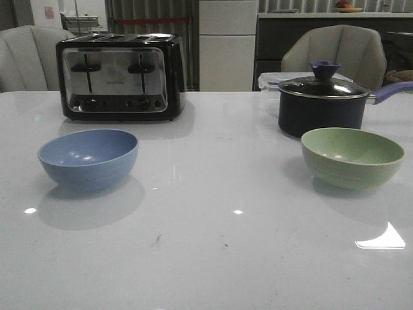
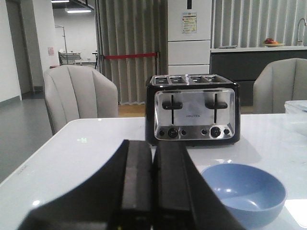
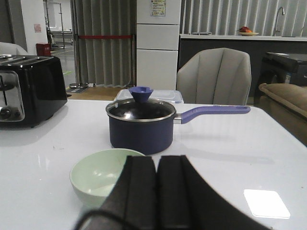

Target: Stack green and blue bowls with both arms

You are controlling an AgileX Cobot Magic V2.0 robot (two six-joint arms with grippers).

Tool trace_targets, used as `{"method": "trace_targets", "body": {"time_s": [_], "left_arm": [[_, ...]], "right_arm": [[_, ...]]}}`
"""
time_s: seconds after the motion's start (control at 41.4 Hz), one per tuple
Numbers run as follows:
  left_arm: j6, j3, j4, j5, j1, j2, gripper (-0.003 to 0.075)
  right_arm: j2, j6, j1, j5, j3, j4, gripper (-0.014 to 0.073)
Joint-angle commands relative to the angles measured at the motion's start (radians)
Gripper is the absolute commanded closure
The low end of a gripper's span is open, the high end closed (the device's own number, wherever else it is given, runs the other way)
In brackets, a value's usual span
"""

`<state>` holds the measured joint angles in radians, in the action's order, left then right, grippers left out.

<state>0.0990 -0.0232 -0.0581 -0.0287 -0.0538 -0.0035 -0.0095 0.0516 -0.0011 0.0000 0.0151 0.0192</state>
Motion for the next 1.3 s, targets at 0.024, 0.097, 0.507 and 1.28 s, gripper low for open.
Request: {"method": "trace_targets", "body": {"time_s": [0.024,0.097,0.507,1.28], "left_arm": [[-0.011,-0.150,-0.021,-0.012,-0.006,-0.012,0.0627],[-0.011,-0.263,-0.040,0.094,-0.006,0.016,0.0627],[-0.011,-0.693,-0.042,0.551,-0.006,0.362,0.0627],[0.003,-0.645,-0.040,0.656,-0.006,0.652,0.0528]], "right_arm": [[-0.013,-0.002,-0.005,0.021,0.171,0.009,0.0567],[0.016,-0.002,-0.005,0.116,0.276,0.009,0.0567],[0.365,-0.002,-0.005,0.536,0.643,0.009,0.0567],[0.759,-0.002,-0.005,0.594,0.578,0.009,0.0338]]}}
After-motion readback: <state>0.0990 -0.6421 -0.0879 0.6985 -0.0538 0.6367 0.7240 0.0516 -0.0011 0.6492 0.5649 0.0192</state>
